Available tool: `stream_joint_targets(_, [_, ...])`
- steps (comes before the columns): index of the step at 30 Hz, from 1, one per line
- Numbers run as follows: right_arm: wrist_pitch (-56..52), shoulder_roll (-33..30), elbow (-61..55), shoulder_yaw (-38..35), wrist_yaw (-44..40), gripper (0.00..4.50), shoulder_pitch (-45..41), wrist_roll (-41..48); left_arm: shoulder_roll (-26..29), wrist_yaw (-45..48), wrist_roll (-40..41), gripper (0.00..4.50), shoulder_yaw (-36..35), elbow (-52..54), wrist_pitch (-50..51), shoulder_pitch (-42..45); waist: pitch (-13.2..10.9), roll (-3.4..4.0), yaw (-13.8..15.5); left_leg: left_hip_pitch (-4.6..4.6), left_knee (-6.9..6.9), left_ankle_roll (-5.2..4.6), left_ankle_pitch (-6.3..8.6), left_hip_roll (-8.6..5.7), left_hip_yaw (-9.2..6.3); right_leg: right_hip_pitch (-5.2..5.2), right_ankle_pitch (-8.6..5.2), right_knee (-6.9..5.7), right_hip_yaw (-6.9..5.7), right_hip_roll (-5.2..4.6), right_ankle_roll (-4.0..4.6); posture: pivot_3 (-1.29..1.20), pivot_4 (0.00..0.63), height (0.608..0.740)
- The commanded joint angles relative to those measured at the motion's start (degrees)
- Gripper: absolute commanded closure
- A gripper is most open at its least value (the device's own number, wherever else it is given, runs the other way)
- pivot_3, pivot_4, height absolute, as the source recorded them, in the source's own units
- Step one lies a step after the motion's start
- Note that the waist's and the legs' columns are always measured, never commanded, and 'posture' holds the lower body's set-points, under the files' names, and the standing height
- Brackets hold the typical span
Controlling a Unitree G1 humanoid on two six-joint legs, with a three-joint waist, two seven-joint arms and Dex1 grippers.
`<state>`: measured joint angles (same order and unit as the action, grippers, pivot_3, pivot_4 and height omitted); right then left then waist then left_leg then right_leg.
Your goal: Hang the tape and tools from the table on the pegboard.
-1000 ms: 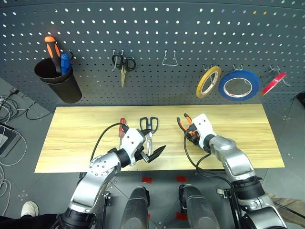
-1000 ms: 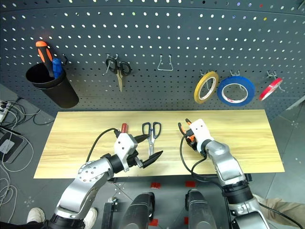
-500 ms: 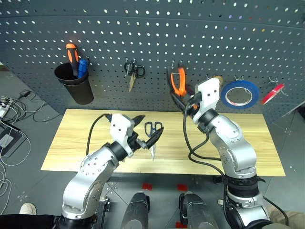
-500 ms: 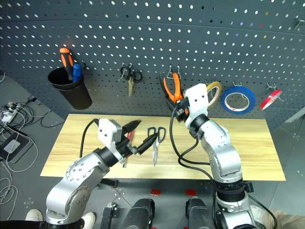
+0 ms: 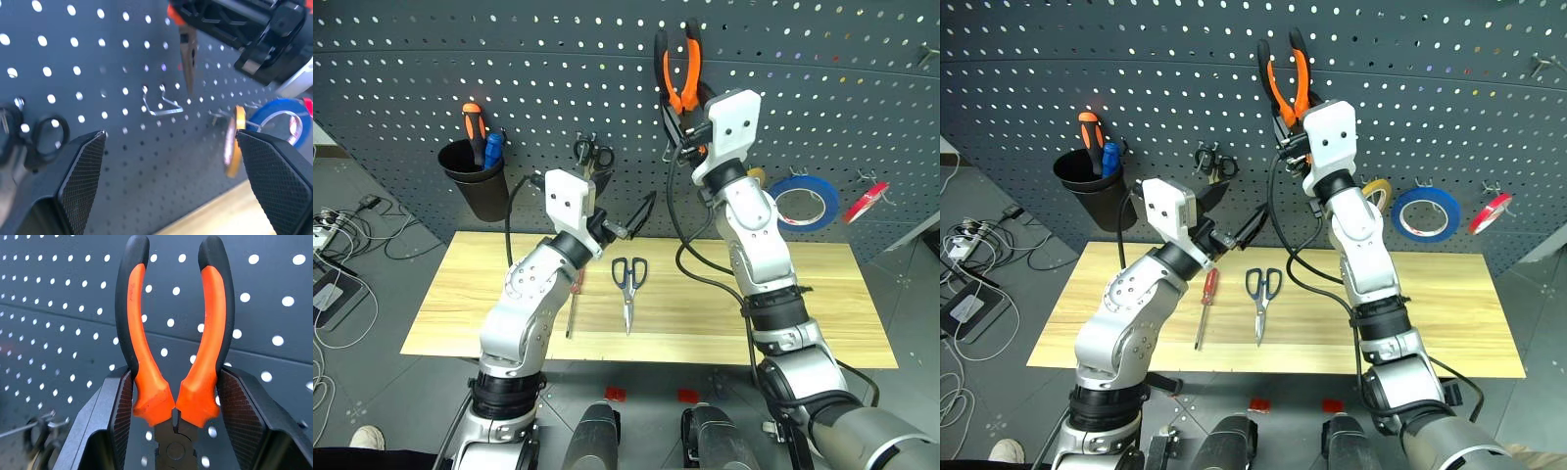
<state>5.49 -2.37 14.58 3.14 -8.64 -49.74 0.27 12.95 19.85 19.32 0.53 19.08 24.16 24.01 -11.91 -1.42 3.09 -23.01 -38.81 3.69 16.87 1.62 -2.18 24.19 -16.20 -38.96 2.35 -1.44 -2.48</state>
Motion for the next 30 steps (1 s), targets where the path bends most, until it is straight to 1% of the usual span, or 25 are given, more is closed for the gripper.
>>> stream_joint_targets(1, [7.4, 1.1, 6.1, -0.8, 1.5, 2.16, -4.5, -0.6, -0.8, -0.7, -1.1, 0.00, -0.5, -2.0, -2.4, 3.1, 0.0, 0.00, 0.0, 0.00, 0.00, 0.00, 0.00, 0.00, 0.00, 0.01, 0.00, -0.01, 0.00, 0.00, 0.00, 0.22, 0.168, 0.740])
stream_joint_targets(6, [13.9, 2.5, 15.7, -1.6, 4.4, 2.16, -6.5, -1.2, -1.6, -1.2, -1.6, 0.00, -0.1, -3.1, -2.4, 4.9, 0.0, 0.01, 0.1, 0.00, -0.01, -0.01, 0.01, 0.02, 0.00, 0.01, 0.00, -0.03, 0.01, 0.01, 0.00, 0.24, 0.193, 0.740])
stream_joint_targets(9, [15.5, 3.2, 20.1, -1.8, 6.1, 2.16, -5.8, -1.5, -1.3, -0.9, -1.8, 0.00, -0.2, -2.5, -2.0, 4.4, 0.0, 0.01, 0.1, 0.01, 0.00, -0.02, 0.01, 0.02, -0.01, 0.01, 0.00, -0.04, 0.01, 0.01, 0.00, 0.25, 0.204, 0.740])
stream_joint_targets(15, [15.5, 2.7, 22.1, -1.6, 7.4, 2.16, -4.0, -2.4, -0.4, -0.7, -1.8, 0.00, -0.6, -1.7, -1.5, 3.2, -0.1, 0.05, 0.2, 0.01, 0.00, -0.03, 0.01, 0.02, -0.02, 0.00, 0.00, -0.04, 0.02, 0.01, 0.00, 0.25, 0.213, 0.740])
stream_joint_targets(17, [14.7, 2.4, 21.7, -2.1, 7.9, 1.46, -3.7, -2.2, -0.5, -0.8, -1.8, 0.00, -0.5, -1.8, -1.5, 3.3, -0.1, 0.05, 0.2, 0.01, 0.00, -0.03, 0.02, 0.02, -0.03, 0.00, 0.00, -0.04, 0.02, 0.00, 0.00, 0.25, 0.212, 0.740])
stream_joint_targets(19, [14.3, 2.1, 21.2, -2.3, 7.9, 0.97, -3.5, -2.0, -0.7, -0.8, -1.9, 0.00, -0.3, -2.1, -1.6, 3.5, -0.1, 0.05, 0.1, 0.01, 0.00, -0.04, 0.02, 0.02, -0.03, 0.00, 0.00, -0.04, 0.02, 0.01, 0.00, 0.24, 0.212, 0.740])
stream_joint_targets(21, [14.0, 1.9, 20.4, -2.3, 7.7, 0.28, -3.1, -1.9, -0.9, -0.8, -1.9, 0.00, -0.2, -2.5, -1.7, 3.9, -0.1, 0.05, 0.1, 0.02, 0.00, -0.04, 0.02, 0.02, -0.05, -0.01, 0.00, -0.04, 0.01, 0.01, 0.00, 0.24, 0.212, 0.740])
stream_joint_targets(22, [13.8, 1.8, 19.9, -2.3, 7.7, 0.03, -2.9, -1.9, -1.0, -0.7, -1.9, 0.00, -0.1, -2.7, -1.7, 4.0, -0.1, 0.05, 0.2, 0.02, -0.01, -0.04, 0.02, 0.02, -0.05, -0.02, 0.00, -0.05, 0.01, 0.01, 0.00, 0.24, 0.212, 0.740])
stream_joint_targets(25, [12.3, 1.6, 17.4, -2.3, 7.2, 0.03, -1.5, -1.5, -1.0, -0.3, -1.9, 0.00, -0.1, -3.2, -1.9, 4.4, -0.1, 0.05, 0.2, 0.03, -0.04, -0.04, 0.02, 0.00, -0.07, -0.05, 0.00, -0.05, 0.00, -0.01, 0.00, 0.23, 0.212, 0.740])
stream_joint_targets(30, [3.7, 1.6, 7.3, -1.3, 1.6, 0.03, 3.8, 2.1, -0.8, 0.5, -1.8, 0.00, -0.2, -3.8, -2.2, 4.3, -0.1, 0.05, 0.1, 0.03, -0.03, -0.05, 0.02, 0.02, -0.07, -0.05, 0.00, -0.04, 0.01, 0.00, 0.00, 0.20, 0.216, 0.740])
